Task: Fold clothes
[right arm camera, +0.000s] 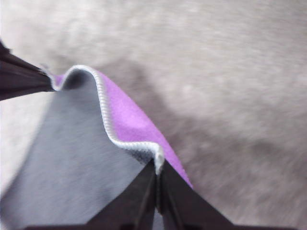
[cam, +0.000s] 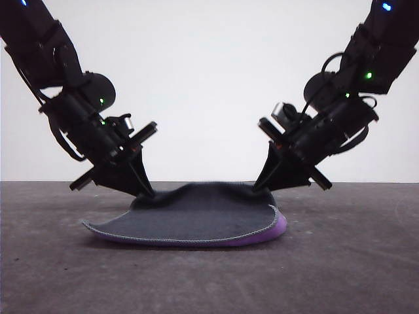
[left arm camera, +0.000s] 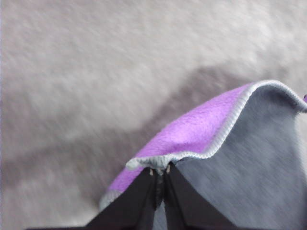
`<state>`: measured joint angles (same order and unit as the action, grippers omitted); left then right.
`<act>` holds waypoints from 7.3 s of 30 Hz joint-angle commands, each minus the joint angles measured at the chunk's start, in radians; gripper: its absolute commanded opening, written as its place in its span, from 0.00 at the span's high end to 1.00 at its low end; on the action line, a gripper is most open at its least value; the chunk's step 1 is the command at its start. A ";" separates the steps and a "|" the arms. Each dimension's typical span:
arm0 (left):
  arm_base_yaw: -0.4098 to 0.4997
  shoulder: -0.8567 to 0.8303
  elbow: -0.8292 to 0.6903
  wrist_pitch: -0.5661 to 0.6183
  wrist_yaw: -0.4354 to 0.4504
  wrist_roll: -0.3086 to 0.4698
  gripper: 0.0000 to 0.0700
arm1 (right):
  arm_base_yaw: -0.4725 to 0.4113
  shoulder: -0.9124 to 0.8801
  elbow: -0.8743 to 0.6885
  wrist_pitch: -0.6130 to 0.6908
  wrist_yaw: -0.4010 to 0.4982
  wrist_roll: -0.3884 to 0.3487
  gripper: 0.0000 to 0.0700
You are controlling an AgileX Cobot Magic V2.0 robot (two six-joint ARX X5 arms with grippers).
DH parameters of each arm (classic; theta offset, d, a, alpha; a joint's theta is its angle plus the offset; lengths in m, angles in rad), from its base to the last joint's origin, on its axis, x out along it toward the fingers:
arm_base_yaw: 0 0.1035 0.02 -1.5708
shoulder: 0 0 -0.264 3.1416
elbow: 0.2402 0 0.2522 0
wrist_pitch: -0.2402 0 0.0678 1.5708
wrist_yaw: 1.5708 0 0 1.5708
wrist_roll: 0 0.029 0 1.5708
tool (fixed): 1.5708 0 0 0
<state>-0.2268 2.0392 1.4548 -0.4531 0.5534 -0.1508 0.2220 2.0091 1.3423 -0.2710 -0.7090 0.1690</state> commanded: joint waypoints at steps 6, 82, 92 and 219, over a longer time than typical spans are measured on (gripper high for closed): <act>-0.003 -0.065 0.024 -0.134 0.012 0.063 0.98 | 0.003 -0.020 0.021 -0.141 -0.051 -0.079 1.00; 0.009 -0.207 0.024 -0.639 0.000 0.255 0.47 | -0.020 -0.075 0.063 -0.863 -0.103 -0.387 0.21; 0.058 -0.223 0.024 -0.634 -0.007 0.250 0.47 | -0.015 -0.075 -0.002 -0.757 -0.171 -0.359 0.21; 0.131 -0.416 0.023 -0.526 -0.214 0.248 0.31 | 0.074 -0.453 -0.025 -0.309 0.356 -0.218 0.11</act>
<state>-0.0944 1.6164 1.4593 -0.9753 0.3506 0.0874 0.2954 1.5639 1.2999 -0.5643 -0.3959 0.0434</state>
